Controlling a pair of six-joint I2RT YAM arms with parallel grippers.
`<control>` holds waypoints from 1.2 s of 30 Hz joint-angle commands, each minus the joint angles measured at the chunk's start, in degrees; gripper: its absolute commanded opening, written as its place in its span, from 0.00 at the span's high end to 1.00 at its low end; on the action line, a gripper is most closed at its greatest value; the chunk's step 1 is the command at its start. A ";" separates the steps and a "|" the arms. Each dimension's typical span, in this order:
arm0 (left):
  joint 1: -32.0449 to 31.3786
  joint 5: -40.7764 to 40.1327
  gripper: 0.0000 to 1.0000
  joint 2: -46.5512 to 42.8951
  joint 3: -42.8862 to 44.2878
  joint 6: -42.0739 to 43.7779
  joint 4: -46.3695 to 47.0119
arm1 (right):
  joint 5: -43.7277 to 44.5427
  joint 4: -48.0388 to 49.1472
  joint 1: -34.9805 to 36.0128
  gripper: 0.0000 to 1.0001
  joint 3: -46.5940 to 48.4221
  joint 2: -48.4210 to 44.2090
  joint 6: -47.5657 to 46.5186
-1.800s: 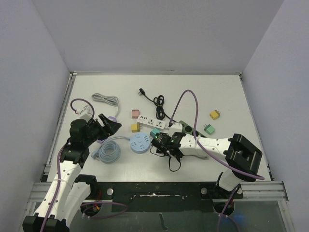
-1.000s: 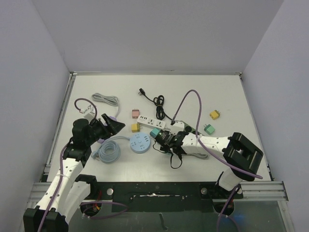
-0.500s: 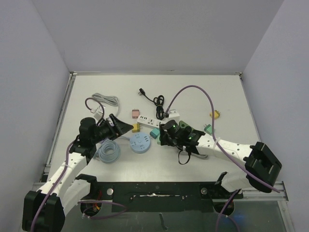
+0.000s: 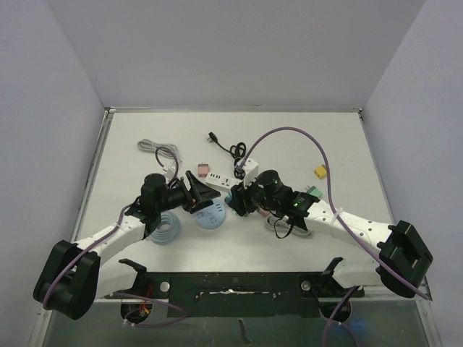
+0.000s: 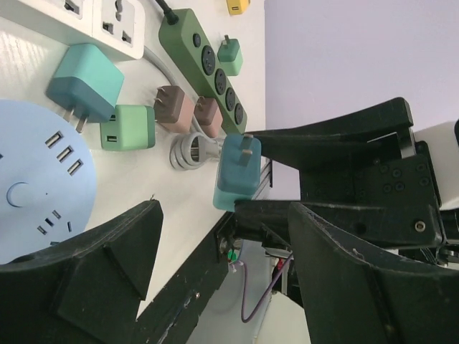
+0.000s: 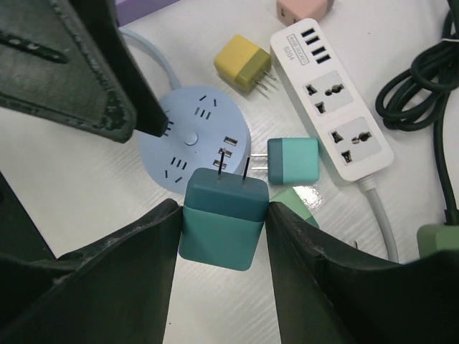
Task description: Insert the plug
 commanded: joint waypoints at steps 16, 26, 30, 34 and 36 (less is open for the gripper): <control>-2.16 -8.86 0.39 3.93 9.01 12.79 -14.73 | -6.68 2.34 0.27 0.48 6.40 4.60 -6.53; -1.98 -14.64 0.40 0.83 7.59 14.74 -18.07 | 19.78 -17.27 6.18 0.36 6.18 7.43 16.31; -1.96 -14.53 0.40 0.99 7.90 15.11 -18.07 | 16.97 -16.15 10.44 0.36 5.92 10.29 12.08; -1.94 -13.87 0.40 0.85 7.83 15.53 -18.16 | 11.51 -15.63 10.65 0.39 4.85 11.78 4.43; -1.90 -13.81 0.40 0.62 7.66 15.93 -18.50 | 11.37 -16.75 10.49 0.40 4.87 12.38 1.56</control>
